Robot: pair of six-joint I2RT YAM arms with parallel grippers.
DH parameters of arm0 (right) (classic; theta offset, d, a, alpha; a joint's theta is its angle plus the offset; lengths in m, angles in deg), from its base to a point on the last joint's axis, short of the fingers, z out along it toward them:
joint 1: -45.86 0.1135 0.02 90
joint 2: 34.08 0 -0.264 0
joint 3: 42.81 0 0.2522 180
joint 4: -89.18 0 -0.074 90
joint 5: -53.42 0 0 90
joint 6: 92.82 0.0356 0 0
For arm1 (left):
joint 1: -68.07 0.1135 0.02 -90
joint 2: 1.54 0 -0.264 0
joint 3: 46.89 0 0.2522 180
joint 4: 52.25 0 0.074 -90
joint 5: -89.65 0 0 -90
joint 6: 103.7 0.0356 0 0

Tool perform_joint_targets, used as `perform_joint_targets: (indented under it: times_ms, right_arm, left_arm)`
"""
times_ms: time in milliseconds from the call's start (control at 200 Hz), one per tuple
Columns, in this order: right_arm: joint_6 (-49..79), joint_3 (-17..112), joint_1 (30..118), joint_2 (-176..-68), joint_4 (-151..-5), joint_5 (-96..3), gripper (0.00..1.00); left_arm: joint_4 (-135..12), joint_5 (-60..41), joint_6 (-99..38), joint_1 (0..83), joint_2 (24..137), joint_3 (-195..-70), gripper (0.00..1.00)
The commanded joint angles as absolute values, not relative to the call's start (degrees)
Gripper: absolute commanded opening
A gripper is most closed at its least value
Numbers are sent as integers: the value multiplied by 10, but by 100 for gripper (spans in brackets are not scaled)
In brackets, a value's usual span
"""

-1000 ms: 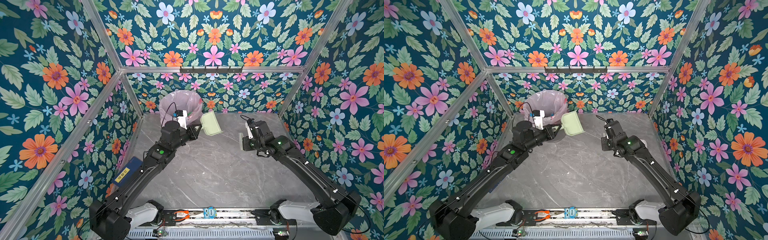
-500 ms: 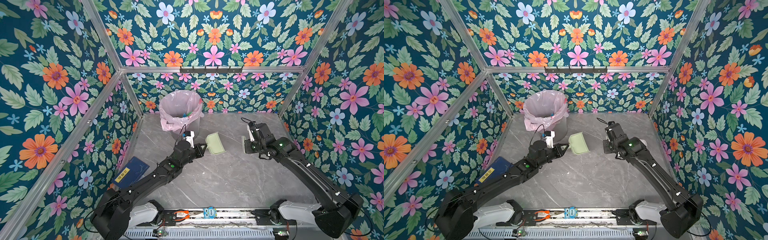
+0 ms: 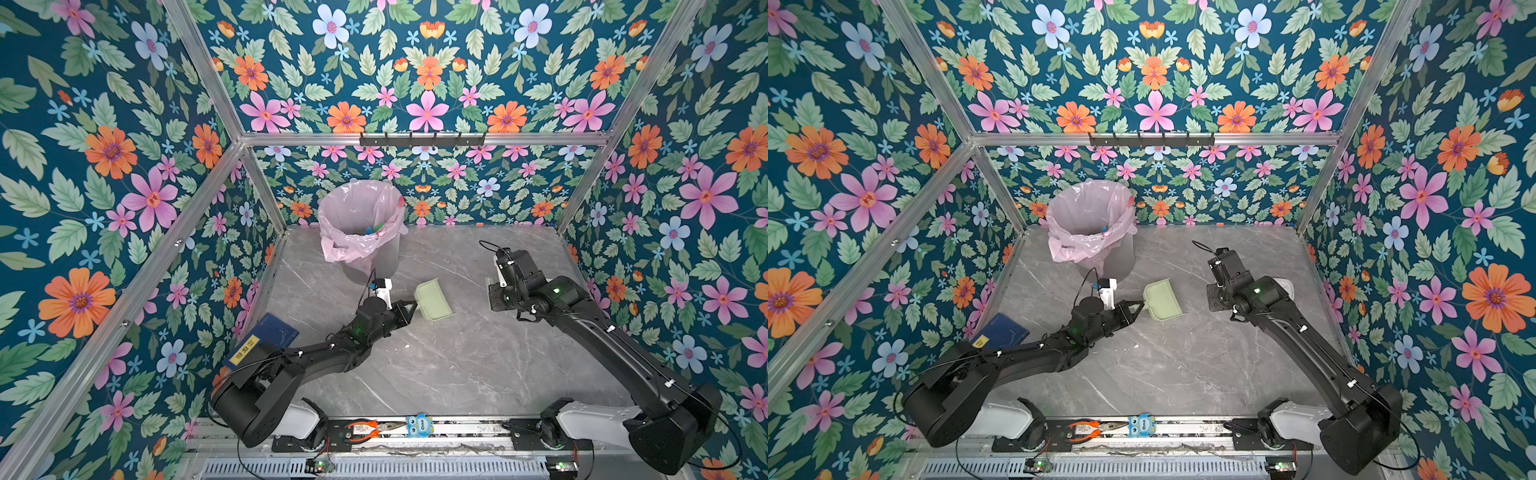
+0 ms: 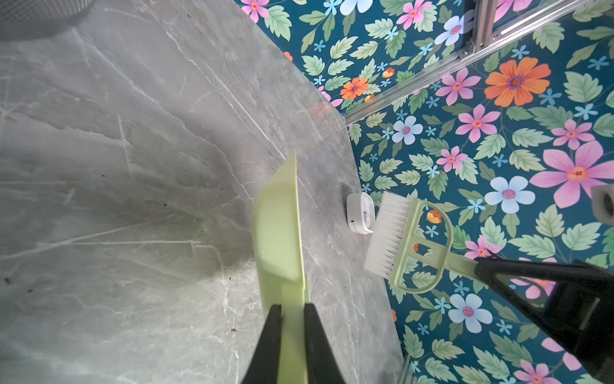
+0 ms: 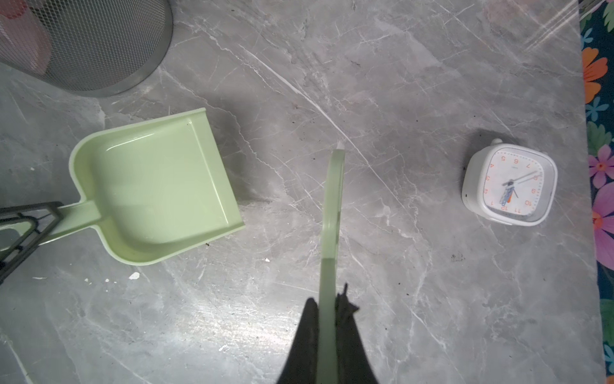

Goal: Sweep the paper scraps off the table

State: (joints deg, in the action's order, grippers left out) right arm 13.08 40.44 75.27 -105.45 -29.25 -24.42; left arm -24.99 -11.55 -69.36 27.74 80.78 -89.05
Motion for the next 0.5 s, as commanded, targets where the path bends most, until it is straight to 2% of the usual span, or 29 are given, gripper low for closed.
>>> perform_joint_targets:
  times_ms: [0,440,495]
  right_arm:
    - [138,400,758,-1059,-289,-242,0]
    - [157,387,794,-1079,-301,-244,0]
    - [157,386,795,-1080,-302,-247,0]
  left_arm:
    - [-186,-136,-722,277,832,-886,0]
    - [32,-158,-834,277,990,-839,0]
    - [55,-159,-845,277,1007,-836,4]
